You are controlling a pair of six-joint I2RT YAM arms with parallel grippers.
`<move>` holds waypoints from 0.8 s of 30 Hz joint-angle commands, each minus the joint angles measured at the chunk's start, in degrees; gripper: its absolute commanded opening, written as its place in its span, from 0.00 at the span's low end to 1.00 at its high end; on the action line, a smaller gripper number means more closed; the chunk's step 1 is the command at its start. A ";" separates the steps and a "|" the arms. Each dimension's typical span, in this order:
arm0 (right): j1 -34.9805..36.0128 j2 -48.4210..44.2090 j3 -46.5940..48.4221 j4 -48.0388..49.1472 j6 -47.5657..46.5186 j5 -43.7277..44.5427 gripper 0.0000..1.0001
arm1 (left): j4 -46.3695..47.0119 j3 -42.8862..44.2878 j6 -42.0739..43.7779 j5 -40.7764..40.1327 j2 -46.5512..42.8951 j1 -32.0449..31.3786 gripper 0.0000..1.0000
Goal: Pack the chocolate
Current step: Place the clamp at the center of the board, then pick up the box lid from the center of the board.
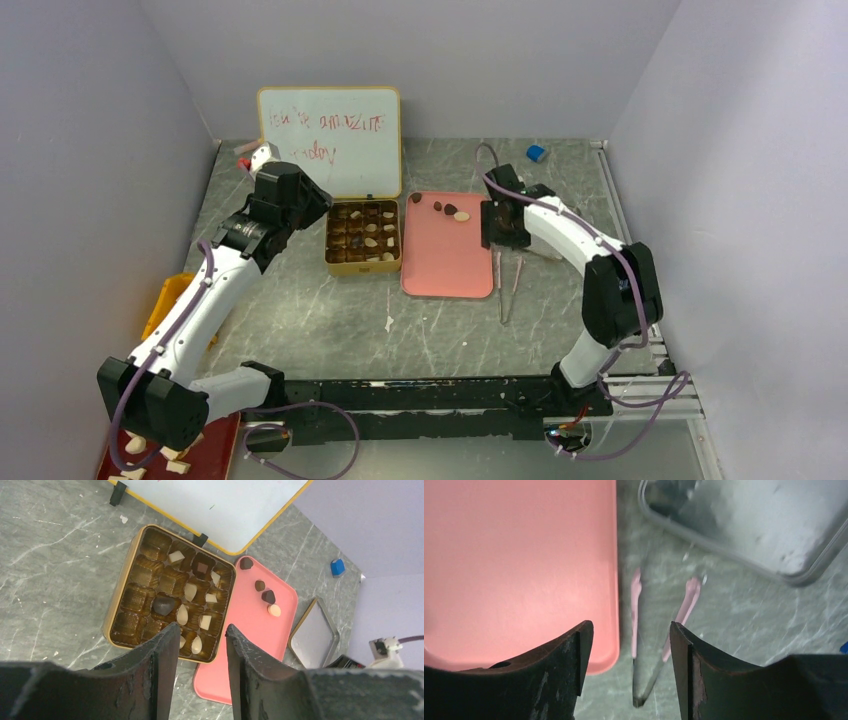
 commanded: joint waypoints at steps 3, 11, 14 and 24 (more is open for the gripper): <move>-4.08 8.76 11.04 0.87 -1.55 1.53 0.60 | 1.52 2.20 0.61 -0.52 0.26 -0.25 0.44; -6.16 21.15 19.88 2.54 -0.12 2.44 0.54 | 2.02 1.67 1.55 0.44 -0.16 -0.26 0.44; -6.47 24.58 23.18 2.58 0.44 3.46 0.52 | 2.52 1.36 1.80 0.97 -0.21 -0.25 0.44; -7.66 29.30 29.07 1.75 1.53 4.59 0.52 | 3.19 0.75 2.44 2.06 0.08 -0.25 0.44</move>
